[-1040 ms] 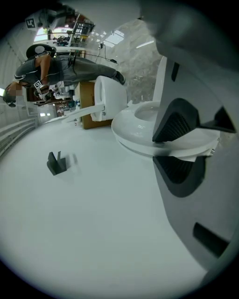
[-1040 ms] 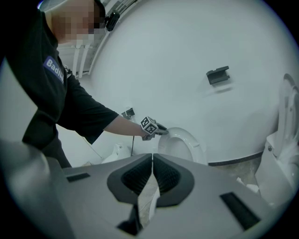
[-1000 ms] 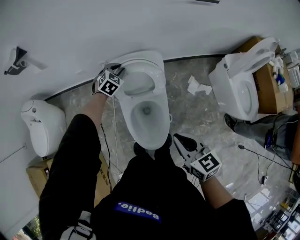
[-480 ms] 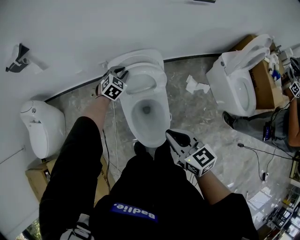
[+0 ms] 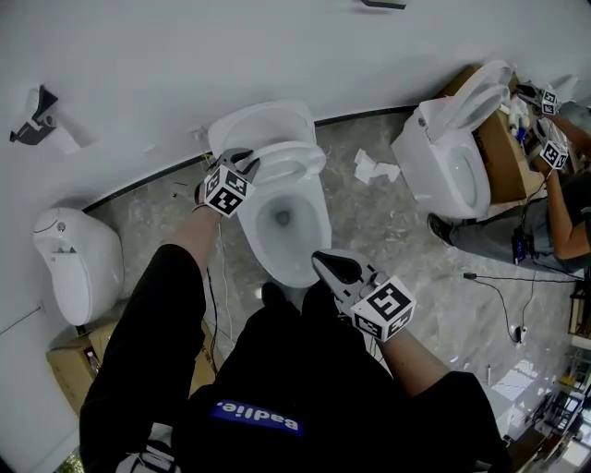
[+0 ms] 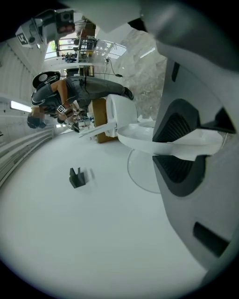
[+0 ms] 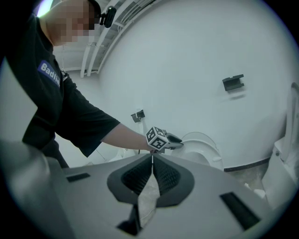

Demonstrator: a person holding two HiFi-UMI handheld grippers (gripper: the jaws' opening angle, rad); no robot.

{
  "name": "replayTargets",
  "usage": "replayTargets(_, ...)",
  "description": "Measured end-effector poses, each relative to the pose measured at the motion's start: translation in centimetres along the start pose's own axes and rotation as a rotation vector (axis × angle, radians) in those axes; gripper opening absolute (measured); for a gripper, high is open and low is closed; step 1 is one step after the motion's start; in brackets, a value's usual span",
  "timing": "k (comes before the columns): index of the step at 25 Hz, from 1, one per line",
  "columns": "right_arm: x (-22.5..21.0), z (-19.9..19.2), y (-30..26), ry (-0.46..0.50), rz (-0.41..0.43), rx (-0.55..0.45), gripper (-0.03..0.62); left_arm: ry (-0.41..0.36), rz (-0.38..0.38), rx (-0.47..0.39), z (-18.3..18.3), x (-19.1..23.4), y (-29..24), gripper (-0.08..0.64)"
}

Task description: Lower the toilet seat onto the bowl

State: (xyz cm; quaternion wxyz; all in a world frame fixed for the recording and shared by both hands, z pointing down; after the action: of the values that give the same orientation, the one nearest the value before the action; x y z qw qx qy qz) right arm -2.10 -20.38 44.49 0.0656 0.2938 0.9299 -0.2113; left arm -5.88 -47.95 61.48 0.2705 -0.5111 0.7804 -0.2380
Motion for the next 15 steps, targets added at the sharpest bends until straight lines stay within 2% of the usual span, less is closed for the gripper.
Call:
replayTargets(8,2.1,-0.7,1.2,-0.001,-0.034,0.022,0.029,-0.049,-0.048,-0.030,-0.3,-4.2,1.2,0.095)
replayTargets(15,3.1,-1.6,2.9,-0.014,0.001,0.035,0.028,-0.067,-0.065,-0.011,-0.9,-8.2,2.2,0.098)
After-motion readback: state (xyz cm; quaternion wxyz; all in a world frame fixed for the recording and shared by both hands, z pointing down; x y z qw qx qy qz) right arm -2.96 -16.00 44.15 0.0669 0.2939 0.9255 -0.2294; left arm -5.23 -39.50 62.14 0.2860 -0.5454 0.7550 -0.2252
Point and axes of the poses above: the fingertips, and each gripper's own axes: y backward along the fingers, x to its left, z out of its top, the point moved 1 cm from there along y, backward along the fingers, and after that the axes turned 6 degrees about y, right-handed, at the moved point
